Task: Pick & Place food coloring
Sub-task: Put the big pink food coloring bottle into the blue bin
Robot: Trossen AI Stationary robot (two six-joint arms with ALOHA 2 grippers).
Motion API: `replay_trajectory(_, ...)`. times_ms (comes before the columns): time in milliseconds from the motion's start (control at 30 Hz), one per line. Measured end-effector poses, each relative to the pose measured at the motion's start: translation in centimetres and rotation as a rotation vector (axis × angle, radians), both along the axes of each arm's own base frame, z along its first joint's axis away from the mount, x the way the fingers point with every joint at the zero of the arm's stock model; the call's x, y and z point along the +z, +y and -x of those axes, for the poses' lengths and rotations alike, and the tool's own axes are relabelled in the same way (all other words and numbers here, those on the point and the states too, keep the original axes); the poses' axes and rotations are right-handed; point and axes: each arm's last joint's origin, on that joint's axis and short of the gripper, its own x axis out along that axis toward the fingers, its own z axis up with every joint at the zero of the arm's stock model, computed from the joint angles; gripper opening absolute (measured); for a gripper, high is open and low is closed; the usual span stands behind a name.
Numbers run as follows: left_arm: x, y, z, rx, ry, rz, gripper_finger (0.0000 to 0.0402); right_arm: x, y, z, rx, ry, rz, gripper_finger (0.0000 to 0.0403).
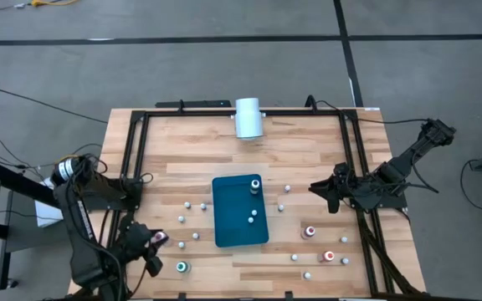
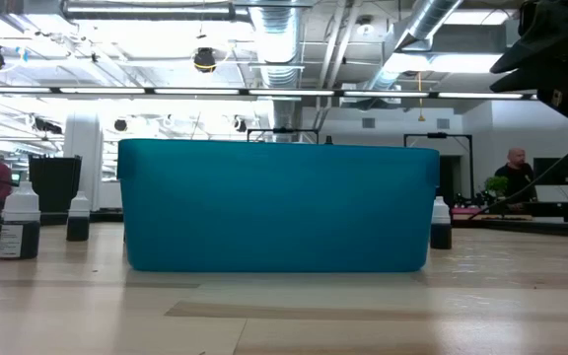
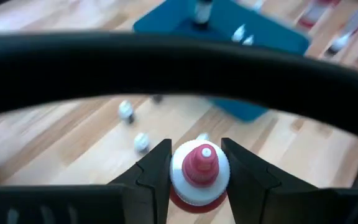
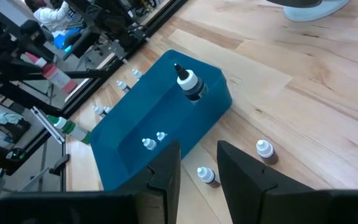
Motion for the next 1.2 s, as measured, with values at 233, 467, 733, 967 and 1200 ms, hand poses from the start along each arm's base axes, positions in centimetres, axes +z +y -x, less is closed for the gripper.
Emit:
replay_trajectory(233,1.8,1.8,-1.1,-0.016,-0.127,-0.038,0.0108,0.0,0.0,0.0,0.003,-0.004,-0.005,0.0095)
replay_trajectory(467,4.0,3.1,-1.6,-0.068,-0.376,-0.13,0.0108,0.0,0.0,0.0,0.007,-0.003,0.0,0.0095)
replay_trajectory(733,5.0,2.7,-1.7,-0.108,-0.564,-0.215,0.0108,0.0,0.0,0.0,0.011,-0.001,0.009,0.0095)
replay_trajectory(967,5.3,2.0,-1.1,-0.131,-0.673,-0.242,0.0108,0.0,0.1,0.0,0.018,0.002,0.006,0.0095)
replay_trajectory(1200,5.3,1.9,-1.2,-0.122,-0.689,-0.223,0.0108,0.0,0.1,0.0,0.029,0.007,0.0,0.0095)
